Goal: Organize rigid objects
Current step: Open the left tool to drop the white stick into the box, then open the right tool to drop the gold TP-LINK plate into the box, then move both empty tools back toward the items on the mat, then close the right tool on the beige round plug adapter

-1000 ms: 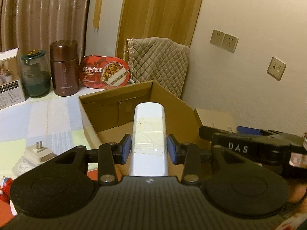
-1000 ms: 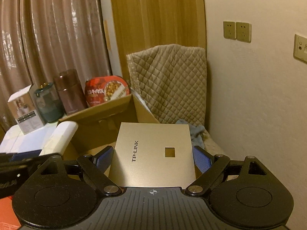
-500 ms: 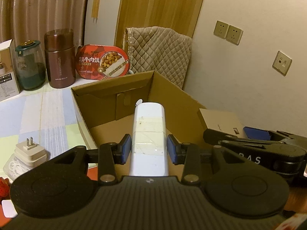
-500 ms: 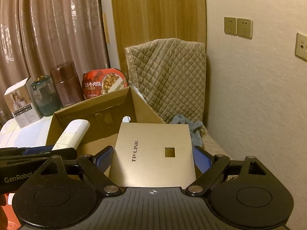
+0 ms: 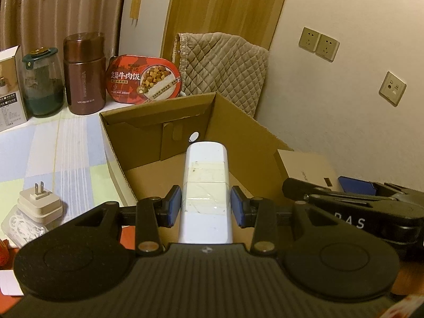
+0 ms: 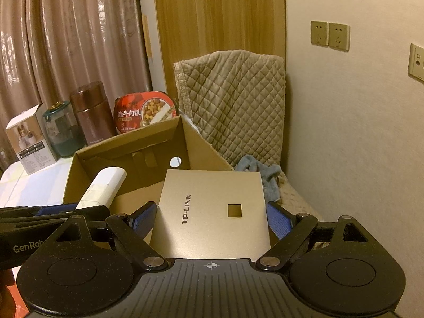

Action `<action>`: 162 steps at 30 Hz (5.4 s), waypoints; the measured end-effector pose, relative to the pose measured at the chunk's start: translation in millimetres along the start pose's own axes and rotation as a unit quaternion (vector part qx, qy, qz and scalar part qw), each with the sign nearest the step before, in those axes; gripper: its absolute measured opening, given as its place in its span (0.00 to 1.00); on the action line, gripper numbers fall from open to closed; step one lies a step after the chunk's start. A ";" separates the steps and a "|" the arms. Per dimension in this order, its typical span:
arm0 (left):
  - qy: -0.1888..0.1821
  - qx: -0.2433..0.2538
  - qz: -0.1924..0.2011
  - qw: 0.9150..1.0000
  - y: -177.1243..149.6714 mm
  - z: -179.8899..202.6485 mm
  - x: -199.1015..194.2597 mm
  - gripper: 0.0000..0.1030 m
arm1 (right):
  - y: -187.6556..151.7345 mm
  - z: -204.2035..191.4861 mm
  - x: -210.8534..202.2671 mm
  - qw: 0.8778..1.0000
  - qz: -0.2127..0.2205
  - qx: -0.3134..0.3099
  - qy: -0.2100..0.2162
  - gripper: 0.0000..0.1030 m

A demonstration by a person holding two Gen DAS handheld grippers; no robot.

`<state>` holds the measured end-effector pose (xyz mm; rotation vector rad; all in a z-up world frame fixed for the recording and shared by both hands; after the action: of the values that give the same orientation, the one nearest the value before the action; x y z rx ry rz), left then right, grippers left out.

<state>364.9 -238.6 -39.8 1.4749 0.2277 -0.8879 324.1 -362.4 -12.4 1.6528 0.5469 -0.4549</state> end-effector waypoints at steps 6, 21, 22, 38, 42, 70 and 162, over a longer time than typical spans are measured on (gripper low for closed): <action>0.006 -0.007 0.012 1.000 0.9 -3.6 -0.3 0.34 | -0.6 0.4 0.5 1.000 -0.001 0.001 -0.001 0.82; 0.028 -0.013 0.013 0.999 0.7 -21.2 -8.8 0.34 | -2.3 -5.4 2.0 1.000 -0.004 0.001 0.011 0.82; 0.030 -0.012 0.013 0.999 0.2 -22.5 -9.2 0.34 | -2.3 -5.8 2.3 1.000 -0.004 0.001 0.011 0.82; 0.035 -0.008 0.013 0.999 -2.7 -27.5 -13.7 0.34 | -4.4 -10.1 5.2 1.000 -0.012 0.002 0.014 0.82; 0.036 -0.008 0.013 0.999 -2.8 -27.5 -13.7 0.34 | -5.0 -11.8 5.7 1.000 -0.012 -0.001 0.015 0.82; 0.040 -0.010 0.013 0.999 -5.2 -38.1 -19.4 0.34 | -1.1 -4.4 1.4 1.000 0.018 0.015 0.014 0.83; 0.157 0.038 -0.036 0.986 -115.2 -275.9 -118.0 0.80 | -191.4 -283.3 44.2 0.918 -0.036 -0.348 0.187 0.82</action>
<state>316.1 75.0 -90.8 1.6841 0.4870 -0.7245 244.0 -56.4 -149.3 1.0251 0.9309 0.0283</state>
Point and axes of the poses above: each gripper's, at about its wrist camera, not at the fingertips, and x roughly the way its jaws point, z to its right, y to its top, the point moved 7 cm from there along x, roughly the way its jaws point, and after that the axes turned 6 degrees about y, right-handed, at the moved point
